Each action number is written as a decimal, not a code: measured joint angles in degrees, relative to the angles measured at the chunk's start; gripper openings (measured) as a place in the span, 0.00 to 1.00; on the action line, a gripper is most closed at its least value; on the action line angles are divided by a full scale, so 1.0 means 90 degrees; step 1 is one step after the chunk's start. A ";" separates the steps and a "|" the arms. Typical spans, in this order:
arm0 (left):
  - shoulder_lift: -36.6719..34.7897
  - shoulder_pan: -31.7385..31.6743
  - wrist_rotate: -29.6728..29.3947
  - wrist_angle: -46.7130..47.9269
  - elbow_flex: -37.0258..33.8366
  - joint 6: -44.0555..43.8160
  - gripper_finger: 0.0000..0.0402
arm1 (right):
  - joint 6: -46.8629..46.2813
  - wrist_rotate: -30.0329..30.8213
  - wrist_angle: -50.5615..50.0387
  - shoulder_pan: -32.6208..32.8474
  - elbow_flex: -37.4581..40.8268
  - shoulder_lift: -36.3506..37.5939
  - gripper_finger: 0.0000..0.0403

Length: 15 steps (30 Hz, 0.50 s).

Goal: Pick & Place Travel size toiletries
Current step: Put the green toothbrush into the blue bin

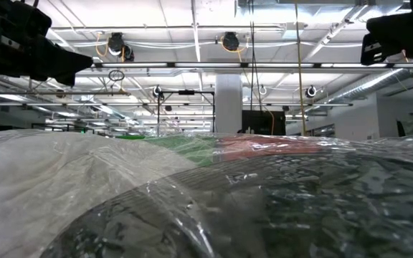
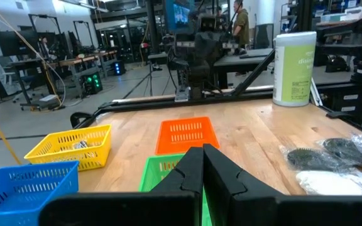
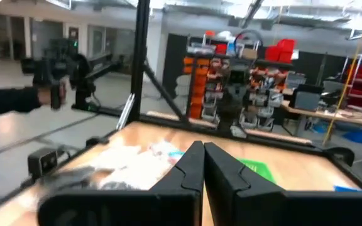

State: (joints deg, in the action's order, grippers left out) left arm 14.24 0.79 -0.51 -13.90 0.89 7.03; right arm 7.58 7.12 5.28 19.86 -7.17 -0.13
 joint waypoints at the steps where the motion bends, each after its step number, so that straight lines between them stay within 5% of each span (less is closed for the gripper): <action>1: 0.0000 0.0001 0.0000 -0.0106 -0.0002 0.0001 0.01 | 0.0005 -0.0097 -0.0080 -0.0001 0.0011 0.0004 0.00; 7: -0.0002 0.0001 0.0059 -0.0918 0.0005 -0.0536 0.01 | -0.0233 -0.1044 -0.0527 0.0000 0.0013 -0.0001 0.00; 15: 0.0000 0.0001 0.0004 -0.1016 0.0005 -0.1692 0.01 | -0.0305 -0.0737 -0.0802 0.0000 0.0141 -0.0008 0.00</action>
State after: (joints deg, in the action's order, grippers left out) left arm 14.24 0.80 -0.48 -23.05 0.93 -8.20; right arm 4.83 0.48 -1.94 19.86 -5.89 -0.20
